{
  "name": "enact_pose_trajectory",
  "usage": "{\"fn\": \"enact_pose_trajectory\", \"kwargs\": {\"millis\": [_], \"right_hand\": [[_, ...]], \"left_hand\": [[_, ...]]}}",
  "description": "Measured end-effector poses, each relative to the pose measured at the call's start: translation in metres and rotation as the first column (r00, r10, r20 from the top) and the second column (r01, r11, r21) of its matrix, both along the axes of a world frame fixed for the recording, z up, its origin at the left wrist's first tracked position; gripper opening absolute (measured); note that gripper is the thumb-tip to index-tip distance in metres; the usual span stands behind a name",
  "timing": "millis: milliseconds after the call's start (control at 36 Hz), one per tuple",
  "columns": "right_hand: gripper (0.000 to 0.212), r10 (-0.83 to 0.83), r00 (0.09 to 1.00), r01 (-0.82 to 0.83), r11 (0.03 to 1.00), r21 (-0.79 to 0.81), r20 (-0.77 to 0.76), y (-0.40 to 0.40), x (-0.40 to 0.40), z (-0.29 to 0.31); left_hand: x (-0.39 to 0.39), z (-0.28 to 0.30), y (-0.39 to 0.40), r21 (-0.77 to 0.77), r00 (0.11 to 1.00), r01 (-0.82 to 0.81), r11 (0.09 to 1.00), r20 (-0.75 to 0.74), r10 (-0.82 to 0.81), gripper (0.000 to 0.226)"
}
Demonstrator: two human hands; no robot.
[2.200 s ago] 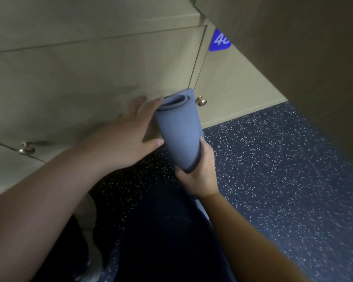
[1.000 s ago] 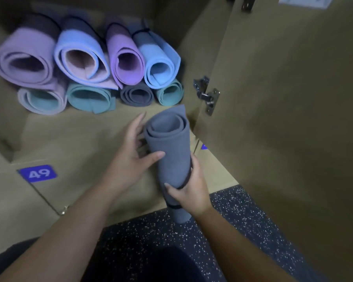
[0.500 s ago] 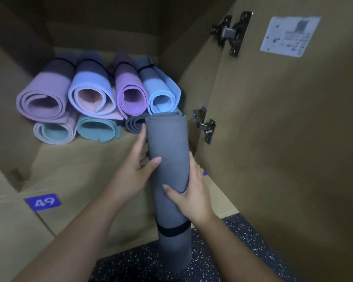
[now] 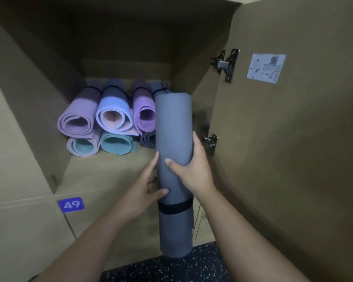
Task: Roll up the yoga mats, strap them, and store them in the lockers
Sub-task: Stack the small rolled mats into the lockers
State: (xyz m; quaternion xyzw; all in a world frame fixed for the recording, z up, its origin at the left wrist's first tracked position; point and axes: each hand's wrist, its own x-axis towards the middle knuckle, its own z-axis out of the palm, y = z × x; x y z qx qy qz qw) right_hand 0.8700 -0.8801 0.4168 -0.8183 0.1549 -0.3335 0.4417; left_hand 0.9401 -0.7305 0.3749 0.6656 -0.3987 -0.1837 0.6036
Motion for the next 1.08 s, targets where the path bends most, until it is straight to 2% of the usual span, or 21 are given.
{"fn": "enact_pose_trajectory", "kwargs": {"millis": [139, 250, 417, 528, 611, 722, 889, 1083], "right_hand": [[0.089, 0.066, 0.995, -0.073, 0.992, 0.101, 0.070, 0.006, 0.038, 0.033], [0.086, 0.071, 0.992, -0.082, 0.992, 0.094, 0.108, 0.019, 0.060, 0.054], [0.089, 0.190, 0.970, -0.207, 0.972, 0.107, 0.150, 0.034, 0.065, 0.058], [0.088, 0.294, 0.950, -0.308, 0.937, 0.168, 0.101, 0.041, 0.063, 0.036], [0.101, 0.305, 0.952, -0.305, 0.939, 0.161, 0.027, 0.048, 0.065, 0.011], [0.081, 0.351, 0.936, -0.344, 0.924, 0.167, -0.016, 0.050, 0.051, -0.003], [0.092, 0.419, 0.908, -0.415, 0.898, 0.145, 0.005, 0.069, 0.061, 0.005], [0.077, 0.448, 0.894, -0.448, 0.888, 0.103, 0.026, 0.096, 0.077, 0.016]], "left_hand": [[0.000, -0.002, 0.010, -0.032, 1.000, -0.027, 0.999, -0.006, 0.027, 0.106], [0.006, 0.004, 0.015, -0.104, 0.996, -0.066, 0.992, -0.060, 0.060, 0.114], [0.022, 0.030, 0.029, -0.184, 0.984, -0.179, 0.967, -0.050, 0.173, 0.103], [0.038, 0.051, 0.040, -0.193, 0.949, -0.314, 0.929, -0.035, 0.314, 0.091], [0.056, 0.067, 0.052, -0.201, 0.905, -0.406, 0.891, 0.042, 0.422, 0.091], [0.064, 0.085, 0.050, -0.176, 0.870, -0.460, 0.870, 0.103, 0.481, 0.084], [0.083, 0.122, 0.057, -0.211, 0.773, -0.591, 0.779, 0.129, 0.621, 0.075], [0.115, 0.123, 0.069, -0.162, 0.714, -0.684, 0.712, 0.053, 0.698, 0.055]]}}
